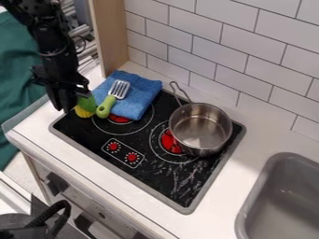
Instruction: Move the green object from the left burner to the silver pot on the right burner
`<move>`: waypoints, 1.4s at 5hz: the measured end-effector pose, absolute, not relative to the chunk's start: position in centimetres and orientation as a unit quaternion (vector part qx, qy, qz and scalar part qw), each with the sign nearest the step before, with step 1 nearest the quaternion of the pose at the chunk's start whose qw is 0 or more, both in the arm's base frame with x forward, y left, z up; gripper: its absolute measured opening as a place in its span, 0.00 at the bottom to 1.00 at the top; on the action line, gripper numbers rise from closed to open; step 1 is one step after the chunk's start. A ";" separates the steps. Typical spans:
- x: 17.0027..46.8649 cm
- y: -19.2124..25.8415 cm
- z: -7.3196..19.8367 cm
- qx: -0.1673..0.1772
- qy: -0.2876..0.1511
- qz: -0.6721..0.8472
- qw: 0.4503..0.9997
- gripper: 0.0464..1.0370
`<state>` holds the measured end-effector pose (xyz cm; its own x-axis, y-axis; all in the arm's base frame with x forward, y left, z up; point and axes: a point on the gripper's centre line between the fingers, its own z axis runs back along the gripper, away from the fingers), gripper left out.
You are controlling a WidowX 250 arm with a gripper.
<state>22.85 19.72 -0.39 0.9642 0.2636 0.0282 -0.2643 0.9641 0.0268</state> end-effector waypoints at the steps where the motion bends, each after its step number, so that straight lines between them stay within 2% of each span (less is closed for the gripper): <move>1: 22.6 19.6 0.8 0.023 -0.024 0.142 0.989 0.03; 2: 22.5 19.5 1.3 0.026 -0.029 0.152 0.988 0.17; 3: 22.6 19.3 1.3 0.026 -0.029 0.155 0.987 0.43; 4: 23.9 18.7 1.5 0.028 -0.036 0.148 0.988 0.76; 5: 25.5 18.4 1.0 0.028 -0.034 0.134 0.990 0.98; 7: 27.9 18.2 -0.7 0.026 -0.016 0.126 0.992 0.97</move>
